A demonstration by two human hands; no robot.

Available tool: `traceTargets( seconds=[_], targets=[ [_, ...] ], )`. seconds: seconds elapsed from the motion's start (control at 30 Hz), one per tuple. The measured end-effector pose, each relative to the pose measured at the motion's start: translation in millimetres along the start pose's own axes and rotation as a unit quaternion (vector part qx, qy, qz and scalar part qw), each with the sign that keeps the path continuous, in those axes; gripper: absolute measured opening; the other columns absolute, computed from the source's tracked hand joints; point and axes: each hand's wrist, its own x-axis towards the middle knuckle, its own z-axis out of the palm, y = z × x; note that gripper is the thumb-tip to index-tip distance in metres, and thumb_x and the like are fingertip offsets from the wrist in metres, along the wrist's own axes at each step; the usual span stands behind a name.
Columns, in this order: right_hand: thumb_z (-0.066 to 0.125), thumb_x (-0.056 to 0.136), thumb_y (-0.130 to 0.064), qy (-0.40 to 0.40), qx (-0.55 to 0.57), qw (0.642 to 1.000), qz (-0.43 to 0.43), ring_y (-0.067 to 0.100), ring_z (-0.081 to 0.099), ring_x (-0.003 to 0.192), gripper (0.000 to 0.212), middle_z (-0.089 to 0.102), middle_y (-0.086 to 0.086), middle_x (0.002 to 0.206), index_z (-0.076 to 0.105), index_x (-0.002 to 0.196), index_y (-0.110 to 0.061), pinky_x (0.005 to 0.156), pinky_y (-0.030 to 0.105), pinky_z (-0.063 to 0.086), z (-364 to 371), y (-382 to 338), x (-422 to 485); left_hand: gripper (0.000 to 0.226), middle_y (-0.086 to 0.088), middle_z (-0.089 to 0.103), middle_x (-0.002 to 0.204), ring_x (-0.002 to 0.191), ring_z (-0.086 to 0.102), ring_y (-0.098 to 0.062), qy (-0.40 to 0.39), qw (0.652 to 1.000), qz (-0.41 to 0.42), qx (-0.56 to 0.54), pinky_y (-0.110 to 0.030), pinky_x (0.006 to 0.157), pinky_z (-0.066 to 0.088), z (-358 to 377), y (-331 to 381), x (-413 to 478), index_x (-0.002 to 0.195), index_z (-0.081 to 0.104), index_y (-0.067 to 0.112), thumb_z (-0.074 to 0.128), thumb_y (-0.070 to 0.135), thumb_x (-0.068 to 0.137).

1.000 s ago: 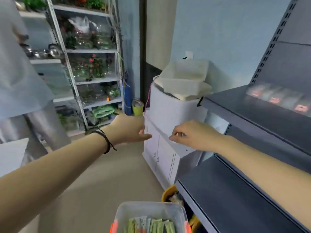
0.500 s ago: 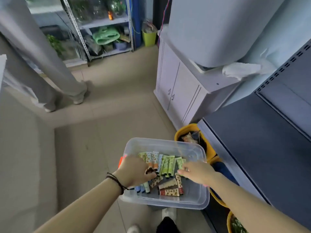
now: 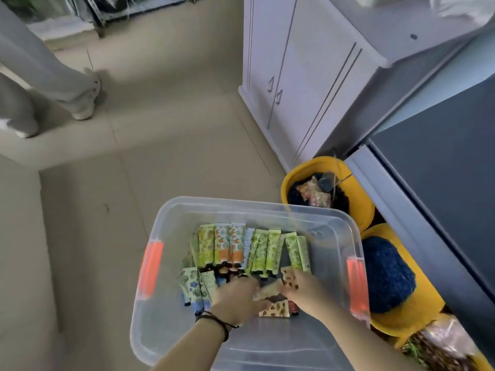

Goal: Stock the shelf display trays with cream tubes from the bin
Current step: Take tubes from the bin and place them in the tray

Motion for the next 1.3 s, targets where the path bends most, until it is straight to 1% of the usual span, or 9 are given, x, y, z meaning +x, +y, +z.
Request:
traceTargets(
  seconds=[0.1,0.23,0.33,0.4,0.6,0.83,0.97,1.1,1.3],
  targets=[
    [0.061,0.09,-0.042,0.018,0.01,0.999,0.03,0.02,0.056,0.112,0.049,0.058,0.006,0.125,0.05,0.125,-0.01,0.081,0.027,0.043,9,9,20,0.045,-0.002,0.06,0.115,0.103,0.058,-0.023,0.002,0.999,0.001,-0.041,-0.032,0.077,0.047,7,5,23,0.118,0.054,0.019,0.047,0.053,0.089],
    [0.066,0.085,-0.045,0.031,0.063,0.994,0.085,0.023,0.06,0.095,0.047,0.063,0.011,0.111,0.053,0.111,-0.007,0.076,0.034,0.047,23,22,37,0.052,-0.003,0.062,0.09,0.085,0.062,-0.024,0.031,0.992,-0.011,-0.125,-0.031,0.063,0.046,23,12,46,0.095,0.061,0.013,0.039,0.061,0.09],
    [0.068,0.086,-0.036,0.092,0.105,0.985,0.102,0.02,0.054,0.077,0.031,0.062,0.007,0.091,0.048,0.087,-0.013,0.064,0.031,0.041,29,29,45,0.031,-0.003,0.062,0.111,0.099,0.06,-0.023,0.07,0.991,-0.003,-0.115,-0.037,0.08,0.052,32,10,58,0.109,0.06,0.014,0.051,0.038,0.092],
    [0.071,0.084,-0.029,0.123,0.127,0.979,0.104,0.018,0.052,0.069,0.032,0.057,0.002,0.078,0.042,0.08,-0.014,0.059,0.03,0.039,32,31,48,0.025,-0.004,0.059,0.114,0.1,0.059,-0.025,0.082,0.993,-0.001,-0.08,-0.037,0.079,0.051,38,6,61,0.114,0.055,0.015,0.053,0.024,0.091],
    [0.076,0.079,-0.022,0.131,0.178,0.969,0.112,0.025,0.058,0.076,0.036,0.056,0.003,0.077,0.042,0.087,-0.013,0.071,0.038,0.049,42,30,45,0.04,-0.008,0.058,0.099,0.085,0.056,-0.027,0.089,0.996,-0.006,-0.017,-0.033,0.057,0.037,55,2,56,0.118,0.038,0.02,0.052,0.004,0.084],
    [0.068,0.086,-0.024,0.077,0.135,0.986,0.065,0.028,0.065,0.092,0.026,0.07,0.015,0.096,0.069,0.099,-0.001,0.081,0.04,0.05,41,25,36,0.039,-0.008,0.061,0.1,0.088,0.058,-0.028,0.064,0.997,-0.009,-0.033,-0.034,0.061,0.042,47,1,54,0.119,0.039,0.021,0.055,0.013,0.084],
    [0.071,0.085,-0.023,0.081,0.203,0.974,0.066,0.025,0.063,0.1,0.029,0.068,0.009,0.102,0.067,0.106,-0.004,0.086,0.038,0.05,38,20,30,0.052,-0.004,0.061,0.11,0.094,0.058,-0.019,0.005,0.99,-0.017,-0.141,-0.028,0.072,0.049,39,-1,50,0.128,0.044,0.017,0.065,0.018,0.08],
    [0.073,0.083,-0.02,0.089,0.267,0.958,0.056,0.03,0.064,0.096,0.029,0.068,0.013,0.097,0.063,0.098,0.003,0.079,0.038,0.05,31,15,17,0.035,0.003,0.061,0.097,0.085,0.057,-0.011,-0.02,0.968,-0.045,-0.248,-0.021,0.071,0.048,25,-1,38,0.111,0.064,0.015,0.072,0.018,0.078],
    [0.073,0.083,-0.016,0.067,0.351,0.934,0.011,0.022,0.063,0.084,0.02,0.067,0.011,0.091,0.061,0.092,-0.001,0.074,0.038,0.052,5,-9,-8,0.033,0.0,0.054,0.086,0.06,0.044,-0.009,-0.011,0.925,-0.033,-0.378,-0.016,0.052,0.037,-15,-3,11,0.095,0.05,0.017,0.076,0.016,0.075]
  ],
)
